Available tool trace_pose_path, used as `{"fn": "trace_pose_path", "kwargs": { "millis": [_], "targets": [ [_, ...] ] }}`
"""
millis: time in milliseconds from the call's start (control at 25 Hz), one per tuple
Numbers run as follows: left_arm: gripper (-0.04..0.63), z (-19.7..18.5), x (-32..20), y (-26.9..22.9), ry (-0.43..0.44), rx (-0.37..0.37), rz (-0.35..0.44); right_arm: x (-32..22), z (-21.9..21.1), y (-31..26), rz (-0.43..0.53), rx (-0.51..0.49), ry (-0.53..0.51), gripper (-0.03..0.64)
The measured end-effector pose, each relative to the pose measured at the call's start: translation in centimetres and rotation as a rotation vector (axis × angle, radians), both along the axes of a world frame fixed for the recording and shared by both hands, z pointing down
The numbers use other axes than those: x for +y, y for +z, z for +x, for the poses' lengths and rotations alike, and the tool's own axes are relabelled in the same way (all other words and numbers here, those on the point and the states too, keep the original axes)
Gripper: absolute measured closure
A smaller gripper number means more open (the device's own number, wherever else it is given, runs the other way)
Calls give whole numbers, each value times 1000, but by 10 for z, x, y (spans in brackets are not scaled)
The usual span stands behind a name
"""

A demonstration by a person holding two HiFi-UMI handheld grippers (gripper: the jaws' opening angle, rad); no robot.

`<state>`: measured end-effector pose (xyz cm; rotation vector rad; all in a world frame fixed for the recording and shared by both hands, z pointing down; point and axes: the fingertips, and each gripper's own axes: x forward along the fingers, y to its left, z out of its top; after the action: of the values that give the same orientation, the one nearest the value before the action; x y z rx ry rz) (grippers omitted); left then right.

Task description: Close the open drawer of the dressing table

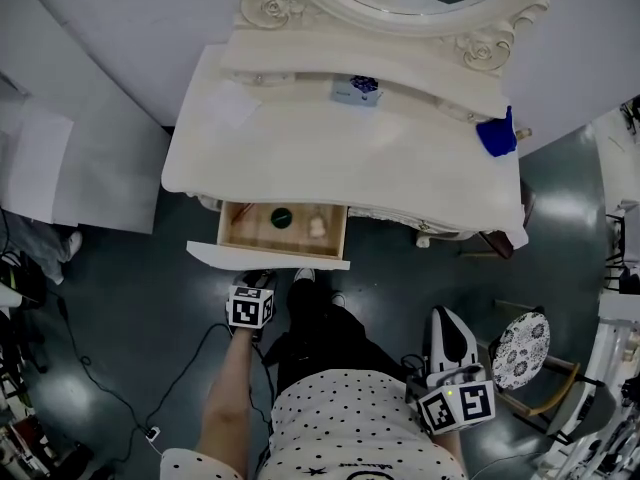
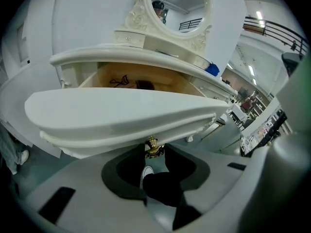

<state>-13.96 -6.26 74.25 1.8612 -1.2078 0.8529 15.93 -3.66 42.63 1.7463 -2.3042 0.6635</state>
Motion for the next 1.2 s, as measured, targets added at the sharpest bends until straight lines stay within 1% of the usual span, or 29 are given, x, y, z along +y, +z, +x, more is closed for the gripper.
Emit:
{"fn": "trace_pose_path", "kwargs": {
  "millis": [320,640,1200],
  "targets": [
    [460,1,-4,-1,8,-1,5,-5,-1,0,-8,2,4,609],
    [460,0,-20,-1,5,1,10,-13,-1,4,-20,5,13,609],
    [460,2,-54,0,-4,-27,25,-24,16,2,-10,9,53,609]
  ]
}}
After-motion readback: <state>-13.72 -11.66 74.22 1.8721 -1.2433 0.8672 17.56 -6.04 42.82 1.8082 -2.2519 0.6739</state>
